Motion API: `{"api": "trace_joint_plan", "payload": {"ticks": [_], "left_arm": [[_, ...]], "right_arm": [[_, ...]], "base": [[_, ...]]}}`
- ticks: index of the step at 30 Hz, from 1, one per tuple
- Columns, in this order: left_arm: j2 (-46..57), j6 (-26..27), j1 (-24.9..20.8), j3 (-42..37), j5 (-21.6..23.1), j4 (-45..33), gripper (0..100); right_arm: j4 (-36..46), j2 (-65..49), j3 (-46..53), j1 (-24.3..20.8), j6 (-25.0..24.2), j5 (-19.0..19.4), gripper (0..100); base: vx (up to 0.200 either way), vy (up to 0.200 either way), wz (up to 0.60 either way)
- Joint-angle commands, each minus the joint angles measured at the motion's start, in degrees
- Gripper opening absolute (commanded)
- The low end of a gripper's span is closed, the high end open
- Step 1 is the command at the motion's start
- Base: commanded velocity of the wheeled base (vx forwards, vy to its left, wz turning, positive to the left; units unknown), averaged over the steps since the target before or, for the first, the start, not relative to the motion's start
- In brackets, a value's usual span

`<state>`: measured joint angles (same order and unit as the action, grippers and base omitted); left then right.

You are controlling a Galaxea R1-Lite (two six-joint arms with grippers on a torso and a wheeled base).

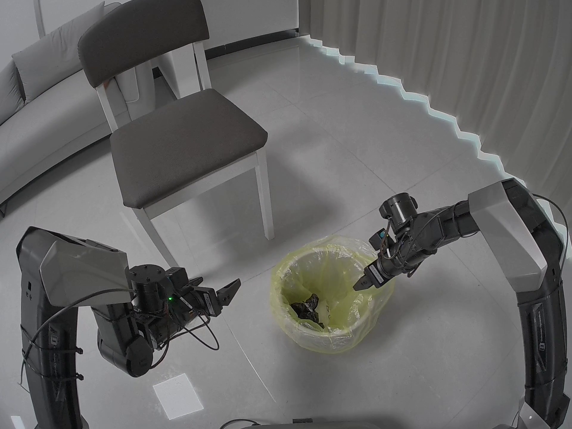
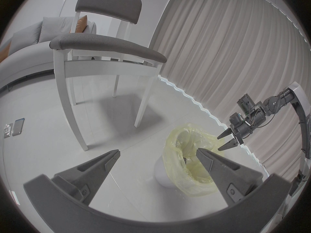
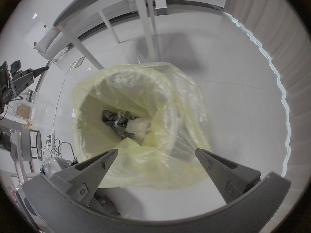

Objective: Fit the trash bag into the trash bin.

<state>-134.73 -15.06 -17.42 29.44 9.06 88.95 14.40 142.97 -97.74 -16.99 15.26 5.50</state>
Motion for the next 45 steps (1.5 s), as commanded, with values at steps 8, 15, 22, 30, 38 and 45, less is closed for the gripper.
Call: {"api": "trace_joint_plan", "payload": {"ticks": [8,15,22,30,38,45], "left_arm": [[-0.45,0.03,0.02,-0.44,0.0,1.05,100],[-0.53,0.03,0.02,-0.44,-0.18,1.05,100],[-0.97,-0.06,0.37,-0.35,-0.71,1.05,100],[-2.03,-0.06,1.07,-0.08,-0.71,1.05,100],[-1.59,0.03,0.81,-0.44,-1.15,1.05,100],[-1.59,-0.06,0.72,-0.52,-1.24,1.05,100]], "right_arm": [[0.02,1.43,0.36,5.66,1.52,0.39,100],[-0.51,6.71,-2.19,6.18,2.84,-0.05,100],[-0.33,10.13,-5.53,6.8,3.63,-0.05,100],[-0.25,5.21,-5.53,5.48,3.19,0.92,100],[-0.07,1.61,-4.12,6.01,3.11,1.09,100],[-0.07,1.7,-3.33,9.08,3.37,1.09,100]], "base": [[0.0,0.0,0.0],[0.0,0.0,0.0],[0.0,0.0,0.0],[0.0,0.0,0.0],[0.0,0.0,0.0],[0.0,0.0,0.0]]}}
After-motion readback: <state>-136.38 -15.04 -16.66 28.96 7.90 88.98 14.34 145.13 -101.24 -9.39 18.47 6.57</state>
